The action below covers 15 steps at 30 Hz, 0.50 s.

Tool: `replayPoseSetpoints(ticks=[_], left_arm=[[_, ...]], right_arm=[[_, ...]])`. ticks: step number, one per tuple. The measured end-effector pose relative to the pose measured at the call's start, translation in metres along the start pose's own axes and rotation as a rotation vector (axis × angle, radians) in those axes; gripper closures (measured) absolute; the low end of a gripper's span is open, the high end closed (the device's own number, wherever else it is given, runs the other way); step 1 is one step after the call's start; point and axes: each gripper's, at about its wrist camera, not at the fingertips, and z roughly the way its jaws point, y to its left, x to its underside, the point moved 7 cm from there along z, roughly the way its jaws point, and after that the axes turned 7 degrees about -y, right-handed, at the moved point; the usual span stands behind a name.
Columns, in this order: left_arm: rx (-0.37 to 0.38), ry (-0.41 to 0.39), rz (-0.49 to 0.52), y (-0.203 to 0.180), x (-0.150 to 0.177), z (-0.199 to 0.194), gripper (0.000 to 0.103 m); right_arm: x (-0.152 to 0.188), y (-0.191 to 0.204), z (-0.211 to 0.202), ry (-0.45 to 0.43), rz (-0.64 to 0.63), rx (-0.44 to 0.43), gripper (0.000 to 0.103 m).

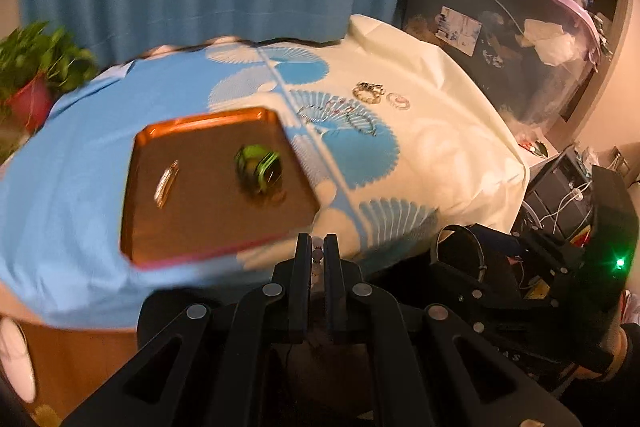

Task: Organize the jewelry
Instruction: 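Grasp the pearl bracelet with the left tool while the right tool carries the bangle to the tray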

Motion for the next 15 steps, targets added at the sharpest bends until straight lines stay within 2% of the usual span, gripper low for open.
replayPoseSetpoints(ticks=[6, 15], left_arm=[[-0.027, -0.019, 0.003, 0.005, 0.02, -0.018, 0.1], [-0.029, -0.046, -0.018, 0.015, 0.019, -0.029, 0.1]], right_arm=[[0.019, 0.036, -0.02, 0.005, -0.067, -0.031, 0.041], [0.019, 0.053, -0.021, 0.01, -0.116, -0.043, 0.041]])
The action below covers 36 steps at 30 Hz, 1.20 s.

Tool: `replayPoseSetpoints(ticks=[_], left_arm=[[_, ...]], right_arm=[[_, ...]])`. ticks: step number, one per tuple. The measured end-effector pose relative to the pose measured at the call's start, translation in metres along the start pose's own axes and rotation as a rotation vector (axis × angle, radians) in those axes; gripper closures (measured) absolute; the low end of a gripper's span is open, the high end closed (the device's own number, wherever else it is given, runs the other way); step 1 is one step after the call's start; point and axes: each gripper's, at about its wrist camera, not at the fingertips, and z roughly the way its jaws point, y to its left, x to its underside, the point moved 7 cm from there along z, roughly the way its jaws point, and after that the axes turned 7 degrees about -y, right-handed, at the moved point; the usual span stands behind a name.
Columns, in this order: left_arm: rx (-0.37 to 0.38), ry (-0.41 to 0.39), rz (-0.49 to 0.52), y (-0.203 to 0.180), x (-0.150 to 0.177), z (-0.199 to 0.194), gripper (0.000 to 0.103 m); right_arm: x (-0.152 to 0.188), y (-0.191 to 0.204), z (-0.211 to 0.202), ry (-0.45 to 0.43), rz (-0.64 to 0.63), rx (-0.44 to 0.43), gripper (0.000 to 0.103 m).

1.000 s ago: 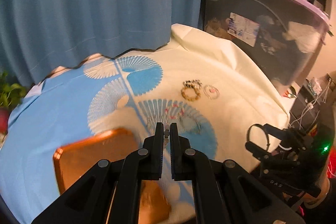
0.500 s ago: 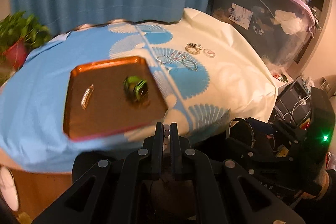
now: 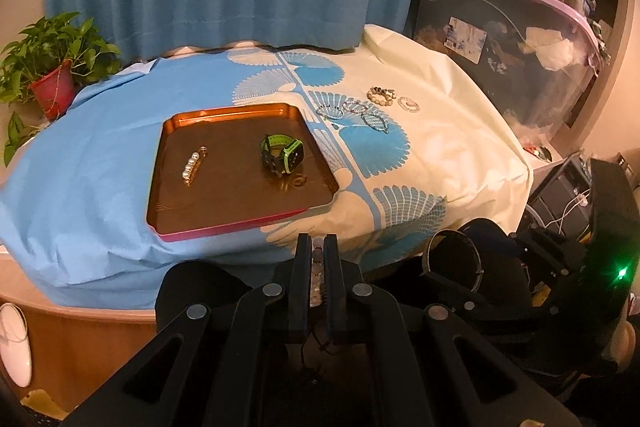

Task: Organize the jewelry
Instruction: 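Grasp the pearl bracelet with the left tool while the right tool carries the bangle to the tray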

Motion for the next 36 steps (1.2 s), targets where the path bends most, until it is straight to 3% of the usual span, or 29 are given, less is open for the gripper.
replayPoseSetpoints(ticks=[12, 21, 36], left_arm=[[-0.033, -0.036, -0.046, 0.034, -0.017, -0.001, 0.1], [-0.047, -0.062, -0.072, 0.065, -0.04, 0.013, 0.1], [-0.103, 0.004, -0.091, 0.124, -0.063, 0.091, 0.1]], right_arm=[[-0.019, 0.015, 0.017, -0.001, -0.057, -0.016, 0.04], [-0.054, 0.028, 0.048, -0.009, -0.075, -0.037, 0.04], [-0.108, 0.058, 0.147, 0.001, -0.081, -0.112, 0.04]])
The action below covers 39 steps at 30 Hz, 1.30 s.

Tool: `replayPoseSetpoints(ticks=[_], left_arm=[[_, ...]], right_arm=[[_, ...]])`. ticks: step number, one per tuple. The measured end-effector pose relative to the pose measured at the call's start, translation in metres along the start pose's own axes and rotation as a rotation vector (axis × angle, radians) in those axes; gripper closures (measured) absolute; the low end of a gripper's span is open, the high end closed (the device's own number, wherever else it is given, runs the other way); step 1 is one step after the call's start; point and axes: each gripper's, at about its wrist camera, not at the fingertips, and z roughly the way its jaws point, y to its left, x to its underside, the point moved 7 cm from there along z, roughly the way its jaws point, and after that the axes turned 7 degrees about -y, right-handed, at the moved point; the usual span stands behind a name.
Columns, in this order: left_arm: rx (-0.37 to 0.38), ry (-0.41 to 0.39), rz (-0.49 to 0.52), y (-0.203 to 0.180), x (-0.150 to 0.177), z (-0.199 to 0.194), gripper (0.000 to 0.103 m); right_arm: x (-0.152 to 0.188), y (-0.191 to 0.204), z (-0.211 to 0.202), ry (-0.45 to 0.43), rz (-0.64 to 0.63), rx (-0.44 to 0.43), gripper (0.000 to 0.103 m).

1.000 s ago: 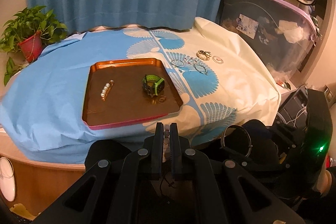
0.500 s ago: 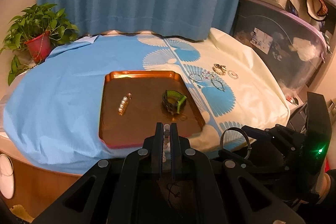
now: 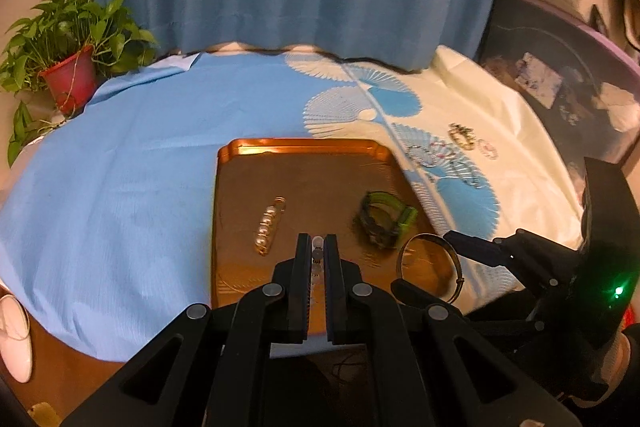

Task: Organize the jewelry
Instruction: 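Grasp the pearl bracelet with the left tool while the right tool carries the bangle to the tray, then open both tools to drop the bracelet and bangle into the tray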

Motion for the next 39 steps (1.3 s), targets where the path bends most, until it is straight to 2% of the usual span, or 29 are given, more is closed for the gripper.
replayPoseSetpoints(ticks=[6, 13, 14, 15, 16, 17, 18, 19, 21, 26, 30, 33, 39], left_arm=[[-0.031, 0.052, -0.002, 0.016, 0.007, 0.036, 0.1], [-0.078, 0.076, -0.038, 0.038, 0.016, 0.058, 0.097], [-0.081, 0.071, -0.054, 0.043, 0.017, 0.058, 0.092], [-0.079, 0.074, -0.059, 0.046, 0.018, 0.058, 0.067], [-0.081, 0.076, -0.063, 0.048, 0.019, 0.058, 0.035], [-0.101, 0.065, -0.073, 0.051, 0.019, 0.054, 0.024], [-0.128, 0.032, -0.078, 0.053, 0.019, 0.047, 0.015], [-0.141, 0.015, -0.077, 0.052, 0.018, 0.043, 0.014], [-0.167, 0.017, -0.053, 0.051, 0.022, 0.032, 0.014], [-0.224, 0.045, -0.069, 0.043, 0.05, 0.005, 0.014], [-0.237, 0.045, -0.122, 0.029, 0.08, -0.022, 0.014], [-0.231, 0.037, -0.142, 0.013, 0.098, -0.041, 0.014], [-0.209, -0.01, -0.047, -0.034, 0.112, -0.08, 0.014]], right_arm=[[-0.006, 0.004, 0.044, 0.037, -0.011, -0.01, 0.04], [-0.004, 0.002, 0.069, 0.05, -0.01, -0.004, 0.04], [-0.004, 0.002, 0.07, 0.047, -0.01, -0.002, 0.04], [-0.004, 0.002, 0.071, 0.044, -0.015, -0.003, 0.039], [-0.005, 0.003, 0.073, 0.041, -0.023, -0.005, 0.033], [-0.005, 0.005, 0.073, 0.039, -0.038, -0.006, 0.027], [-0.005, 0.006, 0.072, 0.034, -0.056, 0.0, 0.014], [-0.006, 0.007, 0.069, 0.024, -0.068, 0.012, 0.011], [-0.005, 0.007, 0.061, 0.004, -0.095, 0.039, 0.011], [0.021, -0.004, 0.027, 0.042, -0.061, 0.104, 0.011], [0.055, -0.015, -0.014, 0.073, 0.013, 0.143, 0.011], [0.074, -0.019, -0.05, 0.059, 0.076, 0.145, 0.011], [0.087, -0.019, -0.11, -0.019, 0.109, 0.155, 0.011]])
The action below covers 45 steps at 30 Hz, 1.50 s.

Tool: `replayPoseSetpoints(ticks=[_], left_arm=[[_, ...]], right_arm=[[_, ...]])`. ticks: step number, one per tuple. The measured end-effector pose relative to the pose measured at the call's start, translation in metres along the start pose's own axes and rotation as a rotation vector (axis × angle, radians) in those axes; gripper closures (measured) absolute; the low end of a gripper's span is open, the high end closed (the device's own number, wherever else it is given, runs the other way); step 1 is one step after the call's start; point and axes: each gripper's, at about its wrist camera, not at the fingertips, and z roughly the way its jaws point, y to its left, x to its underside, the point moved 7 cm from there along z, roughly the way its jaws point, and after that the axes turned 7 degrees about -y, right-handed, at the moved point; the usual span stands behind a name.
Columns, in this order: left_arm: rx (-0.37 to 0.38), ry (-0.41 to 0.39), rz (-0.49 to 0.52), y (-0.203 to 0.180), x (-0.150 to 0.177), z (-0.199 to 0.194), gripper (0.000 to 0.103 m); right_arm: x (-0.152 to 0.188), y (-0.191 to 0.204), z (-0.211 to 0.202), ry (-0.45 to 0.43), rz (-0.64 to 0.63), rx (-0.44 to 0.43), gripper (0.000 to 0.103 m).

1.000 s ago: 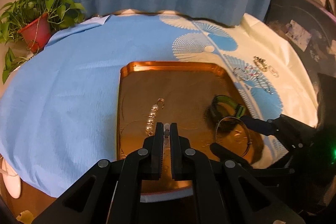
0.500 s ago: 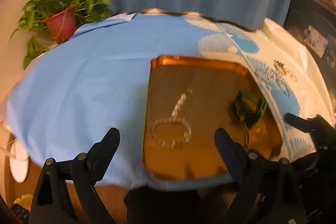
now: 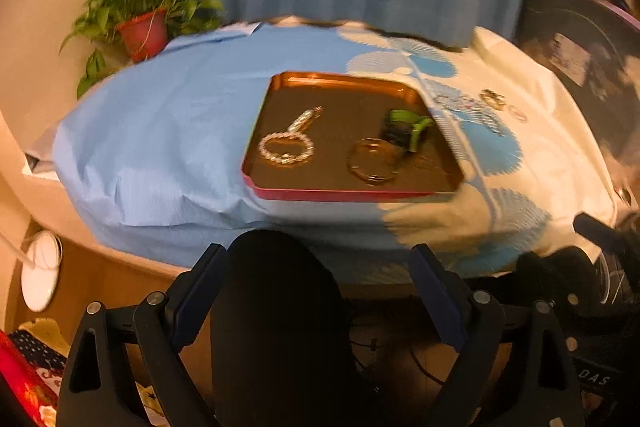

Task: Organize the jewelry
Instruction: 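Open both tools to drop the bracelet and bangle into the tray, then withdraw both tools from the tray and reach toward the bracelets on the cover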

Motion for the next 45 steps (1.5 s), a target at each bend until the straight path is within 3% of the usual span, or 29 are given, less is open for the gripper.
replayPoseSetpoints(ticks=[7, 16, 45], left_arm=[[0.0, -0.081, 0.067, -0.023, -0.006, -0.04, 0.011], [0.006, -0.108, 0.101, -0.035, -0.01, -0.054, 0.01], [-0.008, -0.022, 0.107, -0.044, -0.019, -0.016, 0.009]], right_arm=[[0.006, -0.001, -0.05, -0.078, -0.004, 0.011, 0.011], [0.008, -0.006, -0.073, -0.109, 0.004, 0.018, 0.011], [0.016, -0.05, -0.036, -0.035, 0.114, 0.029, 0.011]])
